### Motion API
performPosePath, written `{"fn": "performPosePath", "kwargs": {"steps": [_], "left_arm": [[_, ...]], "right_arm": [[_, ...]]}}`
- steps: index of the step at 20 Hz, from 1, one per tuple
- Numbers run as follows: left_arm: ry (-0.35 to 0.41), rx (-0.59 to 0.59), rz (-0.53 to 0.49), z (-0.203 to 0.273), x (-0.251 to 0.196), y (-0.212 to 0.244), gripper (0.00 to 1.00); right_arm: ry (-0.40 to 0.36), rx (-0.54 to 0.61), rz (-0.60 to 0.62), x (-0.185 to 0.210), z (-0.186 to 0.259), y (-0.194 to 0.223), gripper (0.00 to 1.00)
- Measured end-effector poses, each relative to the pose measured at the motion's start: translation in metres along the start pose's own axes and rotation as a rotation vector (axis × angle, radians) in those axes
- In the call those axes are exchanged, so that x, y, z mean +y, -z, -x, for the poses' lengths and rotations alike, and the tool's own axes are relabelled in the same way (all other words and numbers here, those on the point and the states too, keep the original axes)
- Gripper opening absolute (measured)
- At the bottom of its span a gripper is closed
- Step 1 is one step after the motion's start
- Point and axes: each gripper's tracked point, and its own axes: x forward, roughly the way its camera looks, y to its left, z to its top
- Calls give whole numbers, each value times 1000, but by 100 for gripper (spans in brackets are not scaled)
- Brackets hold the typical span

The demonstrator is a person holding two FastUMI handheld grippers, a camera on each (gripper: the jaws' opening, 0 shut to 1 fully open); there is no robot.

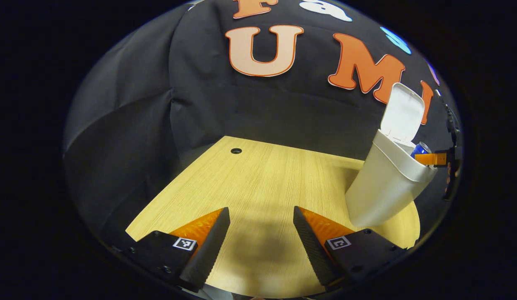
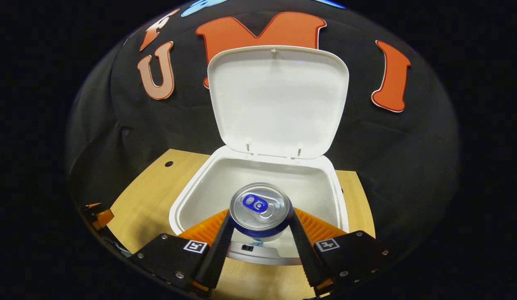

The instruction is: Press the lid of the desktop garbage bin to open it, pick up the crumpled paper on the desktop and throw it into the bin, then pick up the pop can on the desktop and drop it into the bin, and finally close the garbage bin lid.

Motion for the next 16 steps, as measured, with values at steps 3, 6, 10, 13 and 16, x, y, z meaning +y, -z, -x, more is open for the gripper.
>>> {"fn": "performPosePath", "kwargs": {"steps": [3,6,10,13,16], "left_arm": [[3,5,-4,0,1,2,98],[16,11,-4,0,-2,3,98],[34,7,-18,3,-4,-1,92],[49,4,-30,3,-6,-2,98],[57,7,-35,3,-7,0,98]], "right_arm": [[-2,13,-2,0,0,1,80],[-5,24,-20,2,0,4,81],[-2,16,-20,-1,0,1,81],[12,-12,-16,-4,3,-7,81],[23,-55,-11,-9,9,-22,81]]}}
